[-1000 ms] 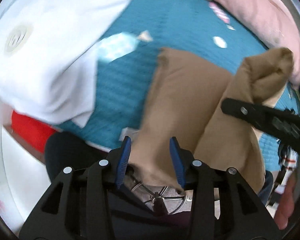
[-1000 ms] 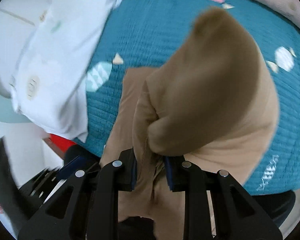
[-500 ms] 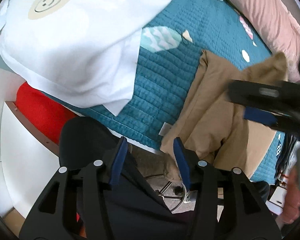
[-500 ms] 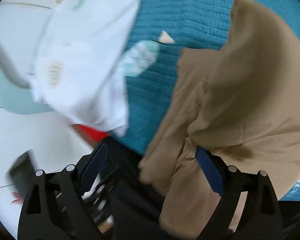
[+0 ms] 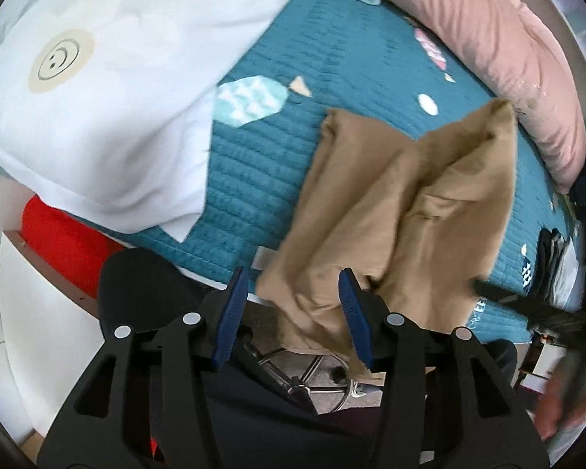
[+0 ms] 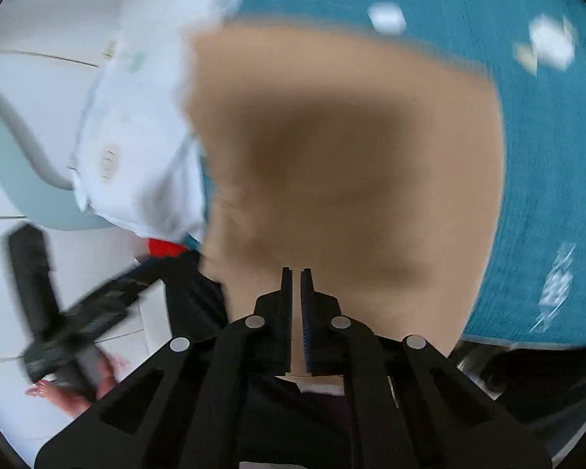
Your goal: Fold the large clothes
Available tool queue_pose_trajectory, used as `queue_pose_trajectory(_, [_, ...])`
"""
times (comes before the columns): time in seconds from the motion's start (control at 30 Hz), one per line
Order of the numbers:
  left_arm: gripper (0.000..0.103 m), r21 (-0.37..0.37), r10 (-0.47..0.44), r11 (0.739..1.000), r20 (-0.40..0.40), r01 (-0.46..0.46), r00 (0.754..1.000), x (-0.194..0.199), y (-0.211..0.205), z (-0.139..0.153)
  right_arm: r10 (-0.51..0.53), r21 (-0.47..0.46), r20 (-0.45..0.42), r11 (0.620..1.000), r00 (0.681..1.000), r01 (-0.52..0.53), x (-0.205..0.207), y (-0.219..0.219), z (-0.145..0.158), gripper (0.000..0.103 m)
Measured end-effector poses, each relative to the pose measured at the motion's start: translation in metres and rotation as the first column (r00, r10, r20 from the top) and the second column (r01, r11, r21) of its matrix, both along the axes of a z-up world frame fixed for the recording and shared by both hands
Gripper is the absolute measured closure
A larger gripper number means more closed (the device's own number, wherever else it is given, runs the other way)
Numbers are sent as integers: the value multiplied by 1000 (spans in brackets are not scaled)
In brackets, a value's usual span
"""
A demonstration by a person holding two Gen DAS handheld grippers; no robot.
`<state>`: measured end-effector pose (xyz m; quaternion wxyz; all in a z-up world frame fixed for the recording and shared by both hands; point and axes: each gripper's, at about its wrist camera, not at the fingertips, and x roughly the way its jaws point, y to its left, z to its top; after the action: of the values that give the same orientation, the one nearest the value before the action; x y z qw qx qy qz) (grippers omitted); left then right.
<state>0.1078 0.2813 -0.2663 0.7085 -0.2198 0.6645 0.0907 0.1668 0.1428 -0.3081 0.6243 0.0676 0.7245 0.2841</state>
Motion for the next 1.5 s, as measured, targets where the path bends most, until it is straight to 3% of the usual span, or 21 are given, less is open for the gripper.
queue_pose_trajectory(0.2, [53,16,-16,1000,0,16,1000,3,-8,7,134,27,-74,991,988,-133,-39,59,-63,99])
queue_pose_trajectory(0.3, [53,22,-4,1000,-10,5,1000,5,-4,6,124,-13,-72,992,990,-126,-46,65,-79,99])
queue_pose_trajectory(0.4, [53,36,-9,999,-10,9,1000,6,-3,8,78,54,-73,996,994,-74,-44,50,-60,99])
queue_pose_trajectory(0.57, [53,25,-63,998,27,62,998,27,-21,23,17,155,76,987,997,-28,-30,9,14,99])
queue_pose_trajectory(0.73, [53,-35,-178,982,108,183,978,70,-68,42,-122,71,263,992,957,107,5,-43,56,99])
queue_pose_trajectory(0.8, [53,-90,-215,969,142,229,966,93,-87,41,-176,60,266,984,948,165,20,-58,57,99])
queue_pose_trajectory(0.9, [58,-134,-236,958,131,253,963,124,-107,24,-229,57,266,973,936,222,42,-69,53,99])
queue_pose_trajectory(0.97, [82,-76,-236,967,85,242,968,143,-110,3,-236,49,265,972,935,231,54,-61,47,99])
queue_pose_trajectory(1.1, [93,-53,-226,973,-54,223,973,154,-95,-50,-224,47,204,975,953,219,77,-67,29,99])
queue_pose_trajectory(1.13, [102,-30,-224,975,-95,222,970,150,-89,-64,-214,42,192,977,958,210,82,-66,25,99])
queue_pose_trajectory(1.17, [101,-3,-214,977,-124,215,969,145,-81,-77,-190,38,170,982,967,186,85,-55,17,99])
queue_pose_trajectory(1.27, [101,-18,-159,987,-136,159,978,131,-57,-95,-128,-26,149,991,981,133,86,-27,-6,99])
queue_pose_trajectory(1.5, [100,-9,-106,994,-103,105,989,133,-27,-134,-28,-163,252,984,967,71,93,19,-44,103])
